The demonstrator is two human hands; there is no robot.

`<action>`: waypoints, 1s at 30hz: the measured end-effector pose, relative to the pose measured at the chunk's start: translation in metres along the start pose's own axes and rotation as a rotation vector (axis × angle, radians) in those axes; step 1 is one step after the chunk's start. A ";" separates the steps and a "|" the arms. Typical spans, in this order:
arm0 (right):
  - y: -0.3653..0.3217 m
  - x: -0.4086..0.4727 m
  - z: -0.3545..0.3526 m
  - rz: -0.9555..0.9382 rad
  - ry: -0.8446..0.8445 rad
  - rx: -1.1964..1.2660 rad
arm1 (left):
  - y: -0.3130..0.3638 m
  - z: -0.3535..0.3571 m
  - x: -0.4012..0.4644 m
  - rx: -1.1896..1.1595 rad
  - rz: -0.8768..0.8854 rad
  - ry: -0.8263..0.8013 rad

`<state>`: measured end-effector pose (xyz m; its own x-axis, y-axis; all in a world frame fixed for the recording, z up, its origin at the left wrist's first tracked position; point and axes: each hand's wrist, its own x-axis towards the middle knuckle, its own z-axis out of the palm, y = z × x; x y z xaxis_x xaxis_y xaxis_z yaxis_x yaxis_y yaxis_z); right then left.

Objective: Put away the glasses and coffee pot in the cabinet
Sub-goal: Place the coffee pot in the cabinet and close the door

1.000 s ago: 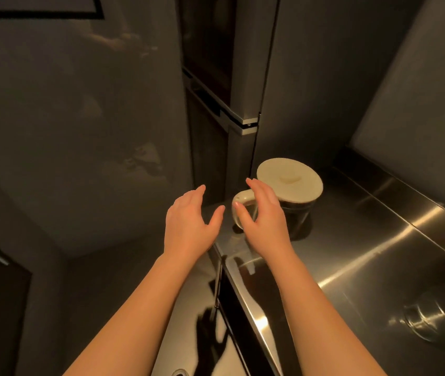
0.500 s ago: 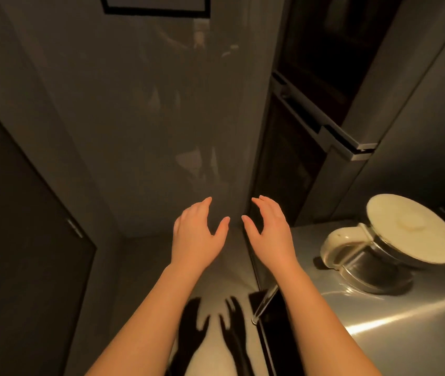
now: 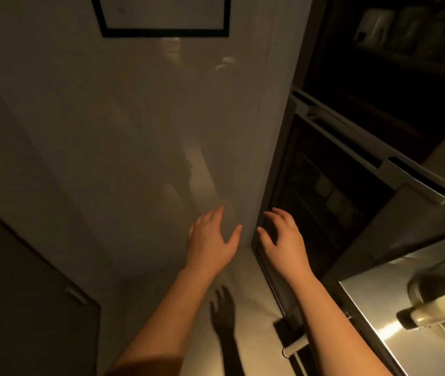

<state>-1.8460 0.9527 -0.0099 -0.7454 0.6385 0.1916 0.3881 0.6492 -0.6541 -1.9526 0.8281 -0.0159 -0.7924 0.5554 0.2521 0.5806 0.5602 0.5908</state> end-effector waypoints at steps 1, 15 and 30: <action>-0.001 0.006 0.001 0.020 0.013 -0.004 | -0.002 0.002 0.010 -0.009 0.021 -0.013; 0.049 0.104 -0.014 0.243 0.236 -0.093 | 0.035 0.079 0.140 -0.153 0.316 -0.189; 0.074 0.236 -0.054 0.316 0.494 -0.259 | 0.116 0.153 0.308 -0.257 0.585 -0.325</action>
<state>-1.9638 1.1740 0.0263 -0.2602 0.8905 0.3733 0.7125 0.4380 -0.5482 -2.1003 1.1581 0.0128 -0.2457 0.8981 0.3649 0.7991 -0.0254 0.6007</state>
